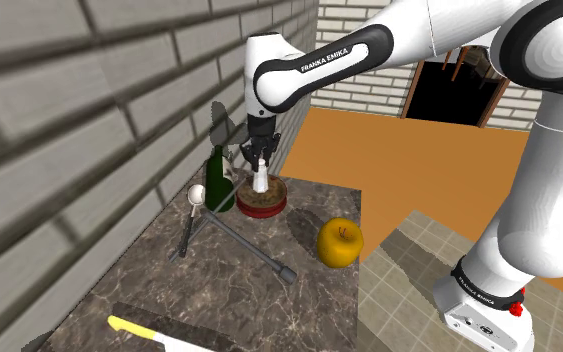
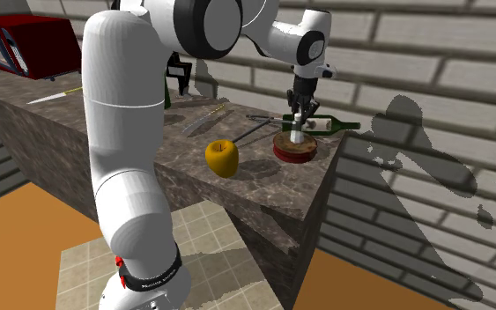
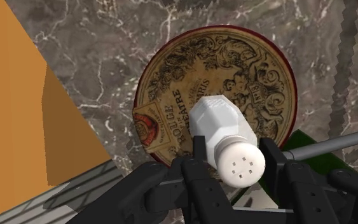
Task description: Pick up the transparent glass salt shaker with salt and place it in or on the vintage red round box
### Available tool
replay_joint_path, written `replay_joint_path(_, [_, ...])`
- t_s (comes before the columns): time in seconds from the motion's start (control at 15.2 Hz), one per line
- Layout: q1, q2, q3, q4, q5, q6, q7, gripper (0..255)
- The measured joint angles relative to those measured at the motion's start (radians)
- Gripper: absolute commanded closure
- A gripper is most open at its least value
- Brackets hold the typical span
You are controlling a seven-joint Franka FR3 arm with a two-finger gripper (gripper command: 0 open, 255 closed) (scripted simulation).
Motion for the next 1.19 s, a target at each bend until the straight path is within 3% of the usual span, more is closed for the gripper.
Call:
replay_joint_path(0.07, [0.0,0.0,0.0,0.0,0.0,0.0,0.0,255])
replay_joint_path(0.13, [0.0,0.0,0.0,0.0,0.0,0.0,0.0,0])
replay_joint_path(0.53, [0.0,0.001,0.0,-0.001,0.0,0.0,0.0,0])
replay_joint_path(0.86, [-0.003,-0.04,0.003,0.065,0.011,-0.103,-0.002,0])
replay_joint_path(1.19, [-0.007,-0.039,0.001,0.077,0.012,-0.116,-0.008,0])
